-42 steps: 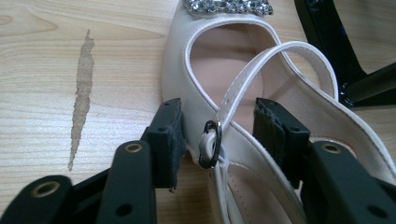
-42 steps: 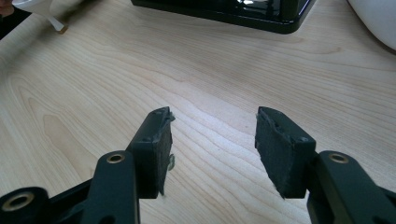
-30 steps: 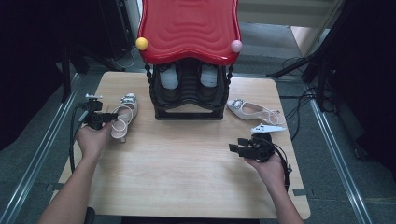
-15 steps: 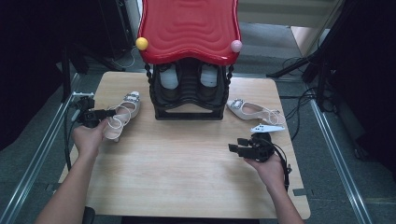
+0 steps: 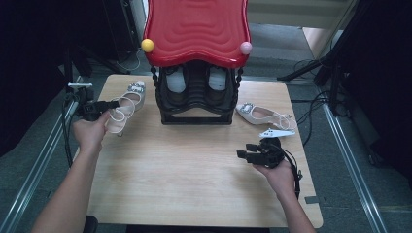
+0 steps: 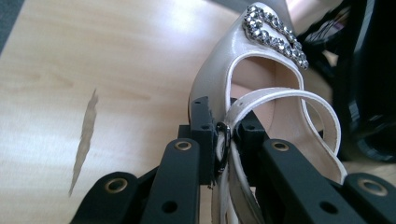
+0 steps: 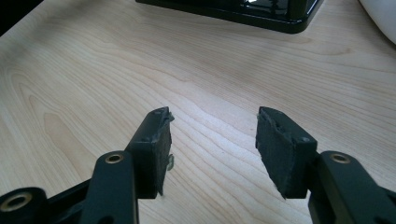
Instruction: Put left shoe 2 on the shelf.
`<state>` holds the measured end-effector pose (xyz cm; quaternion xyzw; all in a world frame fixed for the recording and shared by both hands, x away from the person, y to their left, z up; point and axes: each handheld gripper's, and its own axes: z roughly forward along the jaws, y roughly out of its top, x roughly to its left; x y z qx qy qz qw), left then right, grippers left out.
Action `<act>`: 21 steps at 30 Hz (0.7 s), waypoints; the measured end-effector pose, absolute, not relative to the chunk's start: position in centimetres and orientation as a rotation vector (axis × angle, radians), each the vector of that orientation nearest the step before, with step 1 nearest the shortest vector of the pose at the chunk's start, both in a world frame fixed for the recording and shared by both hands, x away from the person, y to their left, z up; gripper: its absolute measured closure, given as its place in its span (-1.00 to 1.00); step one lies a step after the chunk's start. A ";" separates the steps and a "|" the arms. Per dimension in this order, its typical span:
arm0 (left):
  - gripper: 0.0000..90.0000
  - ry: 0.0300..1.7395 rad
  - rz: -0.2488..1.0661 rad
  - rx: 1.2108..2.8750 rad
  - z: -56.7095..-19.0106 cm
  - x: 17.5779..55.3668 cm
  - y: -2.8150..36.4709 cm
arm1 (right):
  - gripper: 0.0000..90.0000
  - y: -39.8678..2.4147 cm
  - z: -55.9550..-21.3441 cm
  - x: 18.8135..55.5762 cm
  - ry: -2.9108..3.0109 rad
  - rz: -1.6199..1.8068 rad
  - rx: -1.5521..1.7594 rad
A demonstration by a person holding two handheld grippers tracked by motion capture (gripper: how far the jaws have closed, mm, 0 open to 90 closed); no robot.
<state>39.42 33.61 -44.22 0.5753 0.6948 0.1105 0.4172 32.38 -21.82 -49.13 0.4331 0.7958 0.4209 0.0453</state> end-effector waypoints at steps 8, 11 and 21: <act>0.83 1.728 0.301 1.415 -40.1 40.7 33.2 | 0.02 -21.7 -49.1 32.3 2.435 1.291 1.326; 0.83 1.718 0.307 1.401 -38.6 41.1 33.2 | 0.02 -21.7 -49.1 32.3 2.437 1.292 1.324; 0.83 1.639 0.353 1.364 -32.0 42.0 32.8 | 0.02 -21.6 -49.1 32.3 2.439 1.290 1.317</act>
